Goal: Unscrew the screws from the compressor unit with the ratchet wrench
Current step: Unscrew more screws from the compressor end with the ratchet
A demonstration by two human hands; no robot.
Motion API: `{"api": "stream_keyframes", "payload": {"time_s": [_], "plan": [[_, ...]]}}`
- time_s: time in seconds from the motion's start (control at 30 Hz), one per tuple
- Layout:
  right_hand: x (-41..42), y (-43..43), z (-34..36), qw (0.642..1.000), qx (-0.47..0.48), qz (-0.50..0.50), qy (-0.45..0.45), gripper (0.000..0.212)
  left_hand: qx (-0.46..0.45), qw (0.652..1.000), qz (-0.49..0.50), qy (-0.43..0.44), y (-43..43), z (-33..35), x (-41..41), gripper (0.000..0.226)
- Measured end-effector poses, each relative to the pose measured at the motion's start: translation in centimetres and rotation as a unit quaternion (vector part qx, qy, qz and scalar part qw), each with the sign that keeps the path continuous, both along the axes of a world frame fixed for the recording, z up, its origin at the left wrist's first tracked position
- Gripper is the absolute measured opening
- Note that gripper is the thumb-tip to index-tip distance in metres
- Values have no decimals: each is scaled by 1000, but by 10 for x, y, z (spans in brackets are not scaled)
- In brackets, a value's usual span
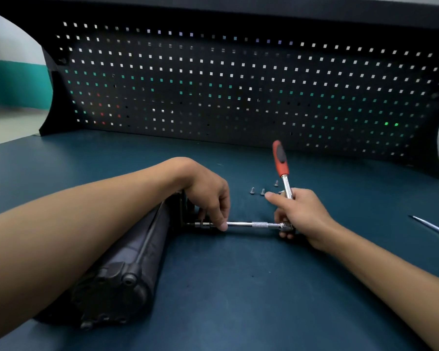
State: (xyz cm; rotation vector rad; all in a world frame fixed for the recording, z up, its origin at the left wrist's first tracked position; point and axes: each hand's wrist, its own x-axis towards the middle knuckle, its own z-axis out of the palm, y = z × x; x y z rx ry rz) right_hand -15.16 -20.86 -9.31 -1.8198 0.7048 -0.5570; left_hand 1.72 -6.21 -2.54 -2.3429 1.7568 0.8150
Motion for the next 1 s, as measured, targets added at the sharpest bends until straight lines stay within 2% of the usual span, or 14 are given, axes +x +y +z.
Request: {"api": "stream_keyframes", "payload": {"time_s": [0.13, 0.3, 0.37, 0.43, 0.53, 0.6, 0.67, 0.77, 0.83, 0.87, 0.93, 1.0], "plan": [[-3, 1, -7, 995, -22, -16, -95, 49, 2, 1000, -2, -1, -1, 1, -1, 11], [-7, 5, -10, 992, -26, -2, -124, 56, 3, 1000, -2, 1, -1, 0, 0, 10], [-6, 5, -11, 985, -89, -9, -150, 55, 3, 1000, -4, 0, -1, 0, 0, 11], [-3, 5, -10, 958, -204, -16, -203, 54, 5, 1000, -5, 5, 0, 0, 1, 13], [0, 6, -14, 931, -248, 3, -267, 60, 6, 1000, -3, 11, 0, -1, 1, 18], [-2, 4, -18, 931, -261, 24, -255, 59, 8, 1000, -3, 2, 0, -2, 0, 18], [-8, -3, -19, 915, -321, 56, -237, 57, 4, 1000, 2, -2, 0, -2, 0, 13], [-18, -11, -9, 849, -476, 121, -197, 47, -5, 1000, 12, -4, 2, 0, 3, 13], [-21, -13, -3, 811, -538, 149, -175, 35, -8, 1000, 17, -10, 3, -1, 5, 13], [-22, -14, -1, 803, -552, 154, -163, 29, -8, 1000, 20, -13, 4, -1, 6, 13], [-22, -16, 0, 809, -552, 152, -134, 22, -7, 999, 23, -21, 3, -3, 7, 15], [-20, -16, -1, 839, -515, 149, -97, 17, -7, 999, 24, -30, 1, -4, 7, 17]]}}
